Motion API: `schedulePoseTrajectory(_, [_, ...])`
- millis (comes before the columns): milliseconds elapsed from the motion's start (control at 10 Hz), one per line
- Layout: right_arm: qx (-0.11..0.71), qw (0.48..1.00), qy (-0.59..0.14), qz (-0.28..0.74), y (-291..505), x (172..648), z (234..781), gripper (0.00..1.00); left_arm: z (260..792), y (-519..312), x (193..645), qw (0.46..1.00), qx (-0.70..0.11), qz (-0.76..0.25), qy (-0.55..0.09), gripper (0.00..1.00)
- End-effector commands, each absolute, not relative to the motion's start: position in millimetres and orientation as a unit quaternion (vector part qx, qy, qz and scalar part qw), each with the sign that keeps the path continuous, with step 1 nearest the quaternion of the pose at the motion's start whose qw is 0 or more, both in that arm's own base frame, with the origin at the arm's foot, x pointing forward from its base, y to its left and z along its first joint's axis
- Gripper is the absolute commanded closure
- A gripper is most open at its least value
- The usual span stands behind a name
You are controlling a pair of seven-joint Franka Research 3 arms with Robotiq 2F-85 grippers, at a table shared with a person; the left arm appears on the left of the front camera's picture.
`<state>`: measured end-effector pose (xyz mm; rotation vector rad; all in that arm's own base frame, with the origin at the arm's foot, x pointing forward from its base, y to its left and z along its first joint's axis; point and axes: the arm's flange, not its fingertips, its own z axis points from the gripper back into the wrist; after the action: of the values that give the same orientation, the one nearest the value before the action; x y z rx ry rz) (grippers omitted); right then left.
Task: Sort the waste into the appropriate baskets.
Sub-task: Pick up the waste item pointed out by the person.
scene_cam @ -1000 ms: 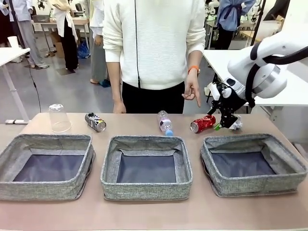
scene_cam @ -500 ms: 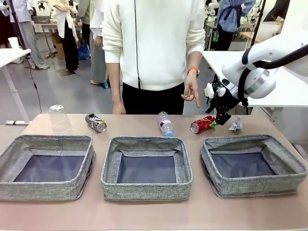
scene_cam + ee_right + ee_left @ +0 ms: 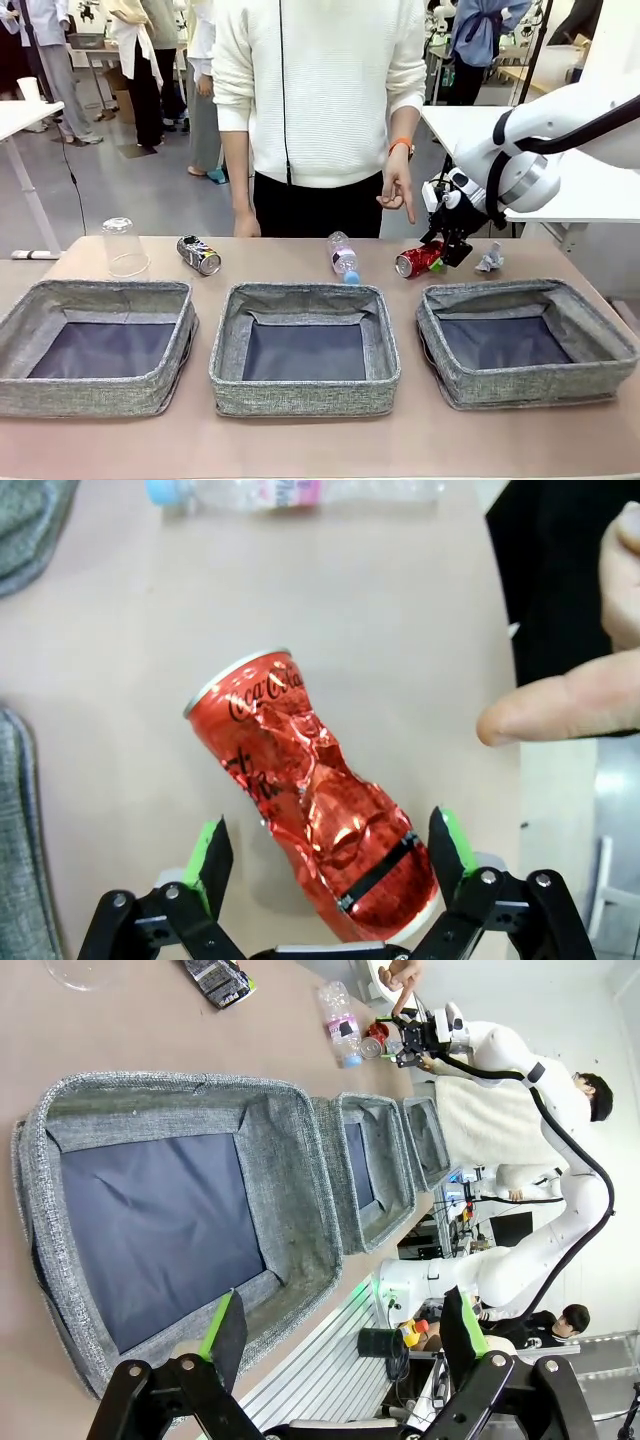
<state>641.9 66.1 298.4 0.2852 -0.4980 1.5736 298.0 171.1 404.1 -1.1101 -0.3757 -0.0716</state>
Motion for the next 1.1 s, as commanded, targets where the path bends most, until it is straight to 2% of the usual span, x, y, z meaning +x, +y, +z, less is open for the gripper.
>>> schedulePoseTrajectory(0, [0.133, 0.671, -0.201, 0.701, 72.9, 650.3, 298.8, 0.0, 405.0, 170.7, 298.8, 0.827, -0.529, -0.041, -0.186, 0.0])
schedulePoseTrajectory(500, [0.137, 0.677, -0.16, 0.705, 78.2, 651.7, 296.4, 0.0, 405.0, 170.7, 298.8, 0.827, -0.529, -0.041, -0.186, 0.0])
schedulePoseTrajectory(600, [0.141, 0.675, -0.15, 0.709, 78.3, 650.2, 295.8, 0.5, 405.0, 170.7, 298.8, 0.827, -0.529, -0.041, -0.186, 0.0])
schedulePoseTrajectory(700, [0.139, 0.677, -0.152, 0.706, 77.8, 649.4, 296.2, 0.58, 405.0, 170.7, 298.8, 0.827, -0.529, -0.041, -0.186, 0.0])
schedulePoseTrajectory(800, [0.133, 0.68, -0.15, 0.706, 76.8, 648.3, 296.7, 1.0, 405.0, 170.7, 298.8, 0.827, -0.529, -0.041, -0.186, 0.0])
schedulePoseTrajectory(1000, [0.13, 0.683, -0.15, 0.703, 74.2, 646.3, 298.6, 1.0, 405.0, 170.7, 298.8, 0.827, -0.529, -0.041, -0.186, 0.0])
